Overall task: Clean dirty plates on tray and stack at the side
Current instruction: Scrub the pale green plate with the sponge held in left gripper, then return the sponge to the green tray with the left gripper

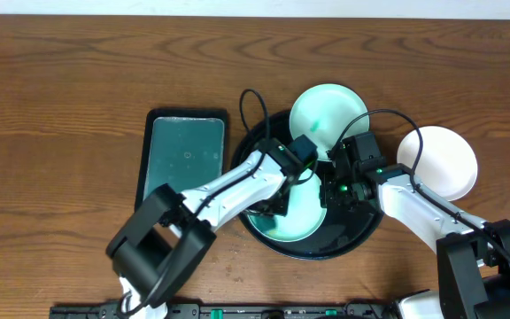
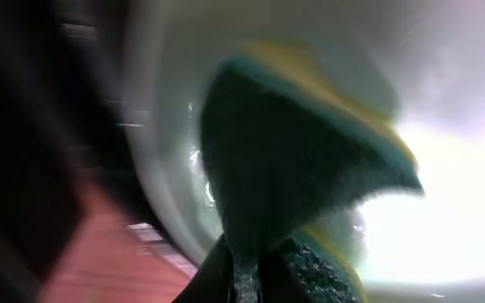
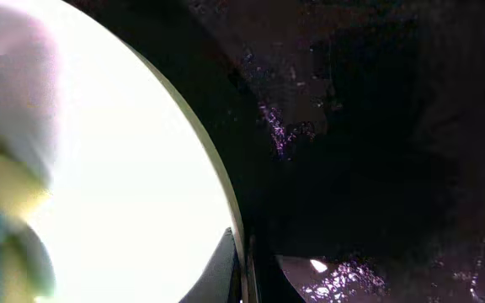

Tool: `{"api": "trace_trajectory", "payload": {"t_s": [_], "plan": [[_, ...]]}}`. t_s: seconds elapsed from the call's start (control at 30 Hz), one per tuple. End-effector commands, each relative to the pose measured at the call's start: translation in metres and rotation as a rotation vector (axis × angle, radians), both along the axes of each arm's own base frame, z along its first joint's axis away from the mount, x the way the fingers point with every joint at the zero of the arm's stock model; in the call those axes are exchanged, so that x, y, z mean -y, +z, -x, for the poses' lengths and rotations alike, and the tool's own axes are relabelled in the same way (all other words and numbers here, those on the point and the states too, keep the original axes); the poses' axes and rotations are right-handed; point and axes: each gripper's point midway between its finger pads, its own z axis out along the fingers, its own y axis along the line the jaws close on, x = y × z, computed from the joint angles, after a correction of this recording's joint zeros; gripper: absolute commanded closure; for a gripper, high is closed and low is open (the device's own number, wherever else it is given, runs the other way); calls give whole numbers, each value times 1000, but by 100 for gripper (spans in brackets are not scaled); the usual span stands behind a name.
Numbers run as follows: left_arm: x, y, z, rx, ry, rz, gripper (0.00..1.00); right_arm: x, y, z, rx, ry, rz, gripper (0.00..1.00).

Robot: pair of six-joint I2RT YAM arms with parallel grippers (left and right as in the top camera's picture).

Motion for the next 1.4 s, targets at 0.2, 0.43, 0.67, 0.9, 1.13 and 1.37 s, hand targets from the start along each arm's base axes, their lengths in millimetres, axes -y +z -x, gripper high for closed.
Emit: {"api": "trace_trajectory", "payload": {"t_s": [0.2, 0.43, 0.67, 0.9, 1.13, 1.37], "plan": [[-91, 98, -61, 331, 271, 32, 93, 15, -13, 7, -29, -12, 81, 99], [-178, 94, -90, 340, 444, -10, 93, 14, -13, 5, -21, -12, 79, 99], [-181, 29, -95, 158, 436, 151, 93, 14, -13, 6, -22, -13, 79, 99], [-176, 27, -89, 113, 431, 192, 60, 14, -13, 5, -21, -13, 78, 97], [-172, 95, -80, 270, 400, 271, 39, -7, 18, -7, -3, 11, -32, 99], [-174, 160, -61, 467, 376, 335, 20, -27, 116, -54, 181, 29, -109, 99]]}}
